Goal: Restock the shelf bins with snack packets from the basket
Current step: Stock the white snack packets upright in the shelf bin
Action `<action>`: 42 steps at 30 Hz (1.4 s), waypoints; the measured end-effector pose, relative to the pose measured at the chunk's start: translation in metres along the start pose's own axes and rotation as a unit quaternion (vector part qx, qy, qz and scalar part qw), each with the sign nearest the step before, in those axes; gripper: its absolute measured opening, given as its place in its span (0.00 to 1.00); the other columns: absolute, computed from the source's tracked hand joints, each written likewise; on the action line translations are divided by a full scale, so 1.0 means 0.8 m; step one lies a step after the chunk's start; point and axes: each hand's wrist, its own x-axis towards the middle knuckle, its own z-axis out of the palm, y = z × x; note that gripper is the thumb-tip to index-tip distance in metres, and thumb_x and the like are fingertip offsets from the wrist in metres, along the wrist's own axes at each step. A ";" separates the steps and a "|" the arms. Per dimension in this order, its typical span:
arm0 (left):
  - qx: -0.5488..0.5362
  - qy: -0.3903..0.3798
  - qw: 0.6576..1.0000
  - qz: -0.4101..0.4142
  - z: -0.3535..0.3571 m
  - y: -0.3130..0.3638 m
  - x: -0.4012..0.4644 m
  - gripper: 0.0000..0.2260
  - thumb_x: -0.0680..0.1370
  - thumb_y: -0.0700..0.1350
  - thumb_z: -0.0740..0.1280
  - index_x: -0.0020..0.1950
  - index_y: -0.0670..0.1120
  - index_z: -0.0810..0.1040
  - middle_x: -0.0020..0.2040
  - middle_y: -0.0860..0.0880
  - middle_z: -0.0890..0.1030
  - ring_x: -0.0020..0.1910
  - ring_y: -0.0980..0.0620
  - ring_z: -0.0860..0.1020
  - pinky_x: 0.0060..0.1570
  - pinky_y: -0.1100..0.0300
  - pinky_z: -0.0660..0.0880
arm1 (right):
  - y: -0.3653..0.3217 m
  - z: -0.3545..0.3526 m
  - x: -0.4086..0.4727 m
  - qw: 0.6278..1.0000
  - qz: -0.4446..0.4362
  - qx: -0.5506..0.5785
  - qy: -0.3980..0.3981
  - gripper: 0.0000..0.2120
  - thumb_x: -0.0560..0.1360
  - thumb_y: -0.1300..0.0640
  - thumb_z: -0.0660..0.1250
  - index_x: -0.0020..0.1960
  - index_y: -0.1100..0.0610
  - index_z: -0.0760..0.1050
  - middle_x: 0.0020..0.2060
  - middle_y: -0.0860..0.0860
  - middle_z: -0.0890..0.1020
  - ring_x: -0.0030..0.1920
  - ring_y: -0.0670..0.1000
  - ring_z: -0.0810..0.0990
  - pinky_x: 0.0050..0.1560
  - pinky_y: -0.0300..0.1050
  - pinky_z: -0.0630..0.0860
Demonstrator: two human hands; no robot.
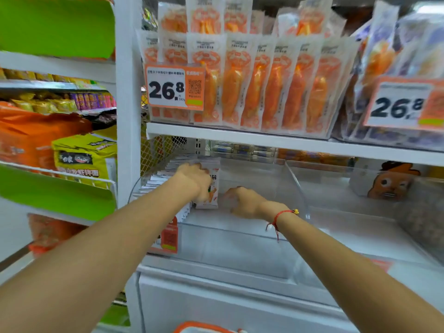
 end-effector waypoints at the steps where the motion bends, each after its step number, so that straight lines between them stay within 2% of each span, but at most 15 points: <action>1: -0.008 0.023 1.000 0.002 -0.006 0.002 -0.013 0.20 0.79 0.47 0.57 0.72 0.49 0.67 0.71 0.46 0.68 0.70 0.46 0.64 0.66 0.50 0.62 | -0.002 -0.004 -0.019 1.000 -0.005 0.004 0.017 0.18 0.78 0.60 0.61 0.67 0.56 0.71 0.66 0.54 0.73 0.64 0.57 0.73 0.64 0.49 0.71; 5: -0.083 0.113 0.990 -0.009 -0.021 0.015 -0.073 0.17 0.78 0.45 0.57 0.66 0.48 0.74 0.63 0.46 0.76 0.64 0.44 0.71 0.59 0.52 0.68 | -0.001 -0.010 -0.084 0.992 -0.018 0.033 0.122 0.14 0.74 0.60 0.64 0.59 0.52 0.79 0.52 0.51 0.81 0.52 0.54 0.79 0.54 0.48 0.76; 9: -0.176 0.155 0.972 -0.016 -0.027 0.036 -0.130 0.16 0.78 0.45 0.58 0.63 0.55 0.75 0.58 0.47 0.79 0.58 0.43 0.76 0.46 0.56 0.69 | -0.001 -0.006 -0.147 0.975 -0.036 0.073 0.207 0.07 0.74 0.56 0.66 0.50 0.50 0.82 0.38 0.46 0.80 0.41 0.49 0.79 0.46 0.45 0.77; 12: -0.253 0.188 0.949 -0.009 -0.015 0.064 -0.167 0.14 0.78 0.46 0.58 0.61 0.56 0.76 0.59 0.49 0.79 0.58 0.43 0.76 0.45 0.57 0.67 | 0.003 0.012 -0.192 0.974 -0.032 0.097 0.202 0.06 0.75 0.57 0.66 0.47 0.49 0.81 0.36 0.44 0.79 0.37 0.47 0.78 0.43 0.43 0.76; 15: -0.331 0.183 0.926 -0.004 0.026 0.117 -0.196 0.13 0.79 0.48 0.59 0.60 0.57 0.76 0.57 0.53 0.80 0.56 0.48 0.78 0.49 0.56 0.72 | 0.018 0.058 -0.232 0.984 -0.007 0.117 0.135 0.05 0.75 0.57 0.67 0.46 0.48 0.80 0.35 0.47 0.80 0.35 0.46 0.79 0.43 0.45 0.78; 20: -0.396 0.081 0.915 0.007 0.128 0.206 -0.227 0.13 0.79 0.47 0.58 0.61 0.57 0.76 0.57 0.54 0.81 0.56 0.49 0.78 0.53 0.56 0.72 | 0.053 0.164 -0.281 0.991 0.059 0.120 0.008 0.07 0.75 0.59 0.67 0.51 0.53 0.80 0.40 0.53 0.81 0.38 0.51 0.79 0.46 0.48 0.78; 23: -0.429 0.035 0.902 0.011 0.191 0.241 -0.241 0.14 0.80 0.47 0.57 0.61 0.56 0.77 0.61 0.56 0.79 0.57 0.51 0.78 0.52 0.57 0.74 | 0.070 0.218 -0.304 0.988 0.090 0.121 -0.042 0.09 0.75 0.60 0.66 0.52 0.52 0.81 0.46 0.54 0.83 0.44 0.53 0.81 0.50 0.51 0.78; 26: -0.431 -0.034 0.902 0.017 0.244 0.268 -0.251 0.14 0.81 0.47 0.56 0.62 0.56 0.76 0.60 0.54 0.79 0.55 0.51 0.79 0.51 0.56 0.76 | 0.082 0.264 -0.322 0.981 0.106 0.125 -0.102 0.10 0.77 0.61 0.63 0.55 0.55 0.79 0.50 0.56 0.83 0.50 0.56 0.81 0.50 0.49 0.77; 28: -0.432 -0.075 0.898 0.021 0.271 0.284 -0.257 0.14 0.81 0.46 0.56 0.65 0.54 0.75 0.60 0.53 0.79 0.54 0.50 0.79 0.51 0.56 0.75 | 0.088 0.292 -0.330 0.976 0.120 0.127 -0.128 0.11 0.77 0.62 0.62 0.57 0.55 0.79 0.51 0.56 0.82 0.49 0.56 0.80 0.49 0.47 0.76; 30: -0.437 -0.117 0.892 0.019 0.296 0.297 -0.260 0.15 0.81 0.44 0.58 0.66 0.51 0.74 0.63 0.51 0.77 0.58 0.49 0.77 0.53 0.56 0.74 | 0.094 0.323 -0.337 0.972 0.131 0.124 -0.150 0.12 0.77 0.60 0.62 0.59 0.55 0.77 0.54 0.55 0.80 0.48 0.55 0.79 0.49 0.47 0.76; 32: -0.433 -0.152 0.888 0.008 0.318 0.309 -0.267 0.14 0.80 0.42 0.60 0.65 0.48 0.74 0.61 0.49 0.77 0.59 0.48 0.77 0.53 0.56 0.74 | 0.097 0.353 -0.346 0.970 0.143 0.111 -0.164 0.17 0.77 0.55 0.65 0.65 0.54 0.72 0.59 0.55 0.76 0.55 0.54 0.76 0.55 0.47 0.73; 34: -0.419 -0.186 0.888 -0.014 0.338 0.320 -0.275 0.12 0.79 0.42 0.62 0.62 0.43 0.72 0.54 0.48 0.77 0.55 0.47 0.78 0.47 0.57 0.73 | 0.099 0.384 -0.355 0.972 0.147 0.073 -0.170 0.27 0.76 0.48 0.66 0.71 0.55 0.64 0.66 0.54 0.70 0.64 0.55 0.69 0.62 0.48 0.70; 36: -0.414 -0.229 0.879 -0.052 0.352 0.325 -0.282 0.22 0.79 0.51 0.63 0.67 0.41 0.67 0.59 0.45 0.76 0.57 0.46 0.77 0.49 0.56 0.73 | 0.096 0.406 -0.361 0.978 0.146 0.019 -0.145 0.34 0.75 0.42 0.64 0.75 0.54 0.56 0.70 0.52 0.62 0.69 0.57 0.62 0.66 0.52 0.67; 39: -0.355 -0.342 0.868 -0.067 0.360 0.325 -0.282 0.34 0.75 0.65 0.62 0.66 0.38 0.69 0.62 0.41 0.76 0.59 0.44 0.77 0.55 0.54 0.74 | 0.087 0.425 -0.358 0.978 0.175 -0.022 -0.108 0.38 0.75 0.40 0.62 0.76 0.56 0.51 0.71 0.54 0.59 0.69 0.58 0.59 0.67 0.54 0.65; 42: -0.318 -0.434 0.842 -0.041 0.348 0.323 -0.278 0.32 0.72 0.66 0.65 0.61 0.39 0.72 0.55 0.43 0.79 0.53 0.47 0.79 0.55 0.56 0.74 | 0.080 0.432 -0.344 0.972 0.220 -0.010 -0.084 0.37 0.72 0.42 0.67 0.72 0.58 0.56 0.67 0.56 0.61 0.66 0.59 0.62 0.64 0.52 0.68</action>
